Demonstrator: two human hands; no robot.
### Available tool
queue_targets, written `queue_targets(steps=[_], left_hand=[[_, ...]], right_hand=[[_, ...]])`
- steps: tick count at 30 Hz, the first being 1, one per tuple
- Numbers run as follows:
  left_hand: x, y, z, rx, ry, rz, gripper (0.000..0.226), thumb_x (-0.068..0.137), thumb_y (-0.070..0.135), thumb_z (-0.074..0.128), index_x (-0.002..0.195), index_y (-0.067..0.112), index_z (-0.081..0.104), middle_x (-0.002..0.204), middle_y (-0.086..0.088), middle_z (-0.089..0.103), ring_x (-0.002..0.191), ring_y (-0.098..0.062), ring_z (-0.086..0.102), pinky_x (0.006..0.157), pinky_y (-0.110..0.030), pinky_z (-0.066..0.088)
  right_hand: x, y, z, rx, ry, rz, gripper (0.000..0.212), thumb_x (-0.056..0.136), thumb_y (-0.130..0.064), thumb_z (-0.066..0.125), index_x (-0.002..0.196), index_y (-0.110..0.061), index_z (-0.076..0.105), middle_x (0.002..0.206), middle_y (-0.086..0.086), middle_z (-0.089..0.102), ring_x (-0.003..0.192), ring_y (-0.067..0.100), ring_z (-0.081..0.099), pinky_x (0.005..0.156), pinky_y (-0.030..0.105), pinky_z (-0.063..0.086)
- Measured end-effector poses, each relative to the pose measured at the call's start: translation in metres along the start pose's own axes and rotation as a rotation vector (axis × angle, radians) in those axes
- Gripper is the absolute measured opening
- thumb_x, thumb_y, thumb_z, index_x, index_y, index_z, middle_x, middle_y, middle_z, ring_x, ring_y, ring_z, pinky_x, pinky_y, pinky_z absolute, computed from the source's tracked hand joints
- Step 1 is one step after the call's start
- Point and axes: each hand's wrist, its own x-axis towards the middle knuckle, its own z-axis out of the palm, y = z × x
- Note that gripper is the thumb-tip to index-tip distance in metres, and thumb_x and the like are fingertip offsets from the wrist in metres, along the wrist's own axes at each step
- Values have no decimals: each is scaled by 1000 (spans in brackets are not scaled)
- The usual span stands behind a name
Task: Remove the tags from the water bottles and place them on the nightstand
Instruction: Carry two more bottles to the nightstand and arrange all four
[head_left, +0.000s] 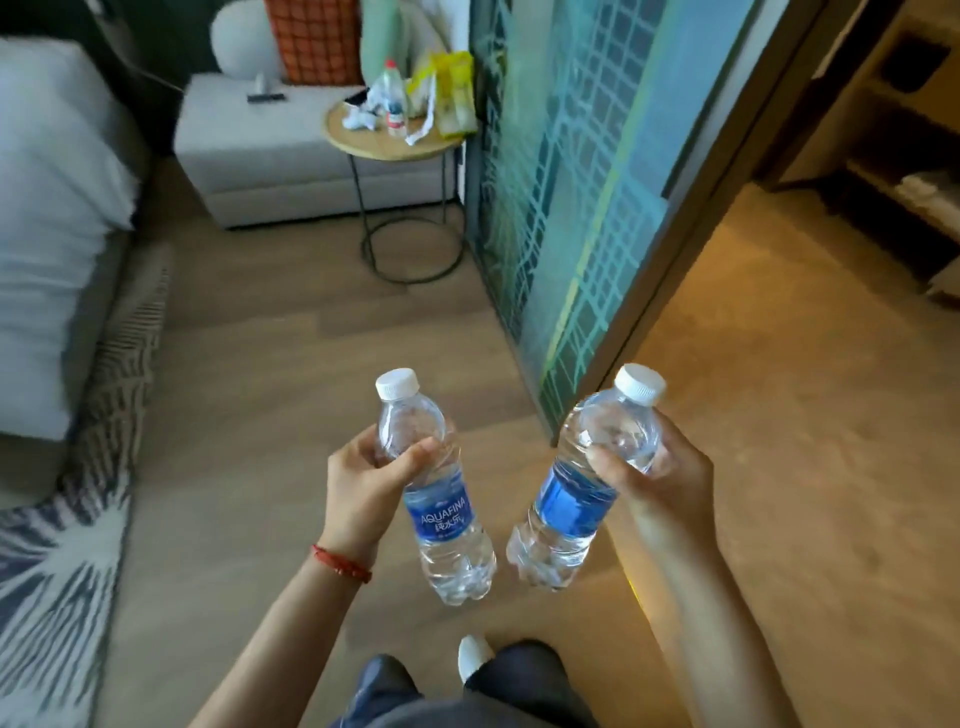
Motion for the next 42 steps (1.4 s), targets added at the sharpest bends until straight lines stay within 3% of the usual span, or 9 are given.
queue_targets(steps=[2,6,12,16,23,27,34,37,42], left_hand=[[2,1,-13,-6,89,-4,20,58,26,75,76,17,71,70,6,73,69,-7,67,58,-16,52],[1,7,-42,-9,286,-14,30,49,40,74,72,22,72,67,6,72,65,-5,66,55,-15,51],[-5,10,-97,-50,505,28,29,49,40,75,72,21,73,68,5,73,65,-7,67,55,-16,51],[-8,8,-147,-65,657,51,8,58,23,72,66,22,71,62,9,71,59,-2,65,53,-13,50],[-3,15,-275,-58,798,114,10,61,21,69,70,24,67,61,14,70,58,1,64,54,-11,51],[-4,26,-364,-4,827,129,17,70,8,74,75,22,67,64,12,72,62,-2,66,56,-14,53],[-14,41,-493,-5,962,136,18,61,17,79,74,25,70,68,9,73,67,-8,67,59,-16,53],[-14,42,-533,-65,1043,139,32,50,25,84,78,21,69,69,8,74,66,-7,68,57,-16,53],[1,41,-600,-98,1144,132,18,62,20,75,78,23,69,72,10,74,68,-6,69,58,-15,53]], right_hand=[[19,5,15,13,-91,-2,41,60,-38,74,97,-24,68,88,-6,72,83,12,66,75,30,53],[48,1,56,14,-252,-47,33,59,-41,70,88,-26,67,78,-16,69,73,-4,62,66,7,45],[67,-15,136,101,-543,-38,36,57,-40,69,87,-19,65,75,-18,71,68,-5,63,61,5,45],[67,-20,201,139,-713,-7,40,54,-35,73,90,-19,65,75,-15,72,68,-1,65,61,10,48],[42,-37,342,139,-853,-30,38,56,-27,78,92,-23,66,81,-11,73,72,3,67,62,14,50],[14,-57,431,168,-905,-37,36,56,-26,78,91,-26,67,82,-12,74,72,3,68,61,13,50],[-25,-87,566,191,-1050,-32,39,58,-31,77,96,-23,68,86,-7,74,78,8,69,64,15,51],[-33,-92,620,187,-1137,-18,42,59,-32,78,98,-23,68,89,-4,74,81,12,70,66,19,52],[-38,-96,716,166,-1220,-50,40,58,-33,78,97,-28,68,89,-5,74,82,13,70,68,21,54]])
